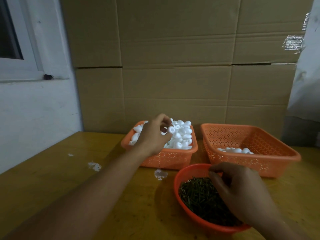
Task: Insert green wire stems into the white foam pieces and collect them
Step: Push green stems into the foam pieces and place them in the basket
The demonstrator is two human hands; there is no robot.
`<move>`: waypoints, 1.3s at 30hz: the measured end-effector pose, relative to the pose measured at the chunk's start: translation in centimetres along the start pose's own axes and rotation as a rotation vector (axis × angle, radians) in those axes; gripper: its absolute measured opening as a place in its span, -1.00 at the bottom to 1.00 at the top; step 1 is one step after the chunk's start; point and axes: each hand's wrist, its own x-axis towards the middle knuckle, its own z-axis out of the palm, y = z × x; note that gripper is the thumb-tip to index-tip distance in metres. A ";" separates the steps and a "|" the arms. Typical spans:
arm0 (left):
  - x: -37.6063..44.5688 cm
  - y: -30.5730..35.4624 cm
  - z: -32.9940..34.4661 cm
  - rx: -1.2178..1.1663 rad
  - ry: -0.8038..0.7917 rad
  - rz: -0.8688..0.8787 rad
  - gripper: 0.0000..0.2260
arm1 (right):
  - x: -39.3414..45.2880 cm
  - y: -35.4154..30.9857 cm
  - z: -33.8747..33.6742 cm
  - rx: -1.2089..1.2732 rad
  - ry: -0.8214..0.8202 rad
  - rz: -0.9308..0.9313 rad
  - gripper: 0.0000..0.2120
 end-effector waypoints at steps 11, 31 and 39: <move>-8.1 3.1 2.1 -0.272 -0.059 0.149 -0.83 | 0.0 0.4 0.3 -0.150 -0.220 -0.025 -0.71; -11.2 4.0 3.2 -0.318 -0.267 0.131 -0.77 | 1.2 -0.1 1.2 -0.358 -0.553 -0.061 -0.82; -11.1 4.2 3.3 -0.292 -0.159 0.161 -0.80 | 1.1 0.4 0.8 -0.289 -0.512 0.005 -0.89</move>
